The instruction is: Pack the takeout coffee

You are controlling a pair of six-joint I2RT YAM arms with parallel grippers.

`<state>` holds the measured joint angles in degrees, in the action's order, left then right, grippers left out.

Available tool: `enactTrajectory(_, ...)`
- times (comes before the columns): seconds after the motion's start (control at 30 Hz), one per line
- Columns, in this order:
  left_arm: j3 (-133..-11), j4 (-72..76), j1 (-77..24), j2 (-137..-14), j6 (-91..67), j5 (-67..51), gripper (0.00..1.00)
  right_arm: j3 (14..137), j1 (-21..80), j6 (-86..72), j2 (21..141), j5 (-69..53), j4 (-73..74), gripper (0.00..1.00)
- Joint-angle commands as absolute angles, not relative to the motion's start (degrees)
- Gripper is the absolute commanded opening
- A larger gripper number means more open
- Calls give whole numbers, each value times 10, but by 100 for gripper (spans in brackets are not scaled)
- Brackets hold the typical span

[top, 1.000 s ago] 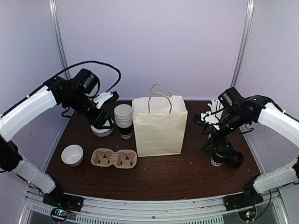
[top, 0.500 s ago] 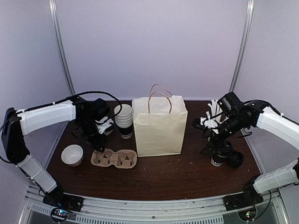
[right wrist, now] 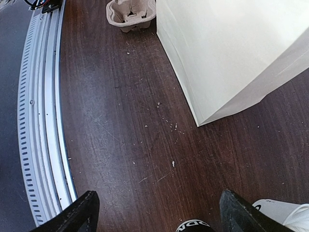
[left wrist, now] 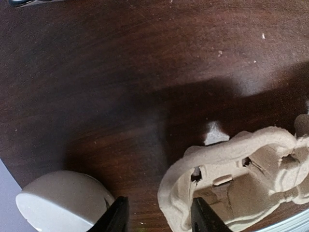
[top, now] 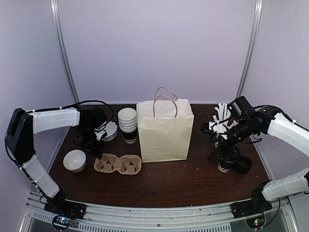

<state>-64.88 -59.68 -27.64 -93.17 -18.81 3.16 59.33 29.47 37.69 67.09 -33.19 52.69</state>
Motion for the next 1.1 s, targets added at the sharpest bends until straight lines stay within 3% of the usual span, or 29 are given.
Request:
enactTrajectory(0.0, -641, -564, -266, -944, -192, 20, 45, 584, 292, 376, 665, -338, 518, 90)
enactTrajectory(0.23, -633, -543, -249, -964, -186, 2, 38, 586, 292, 375, 673, -338, 519, 90)
enactTrajectory(0.47, -634, -553, -246, -946, -177, -33, 15, 585, 292, 375, 675, -336, 518, 90)
enactTrajectory(0.6, -633, -570, -247, -900, -172, -82, 9, 588, 292, 374, 679, -339, 521, 90)
enactTrajectory(0.93, -659, -611, -336, -814, -196, -171, 8, 621, 272, 376, 687, -355, 552, 90)
enactTrajectory(1.07, -668, -658, -343, -800, -204, -113, 7, 633, 272, 377, 699, -362, 562, 90)
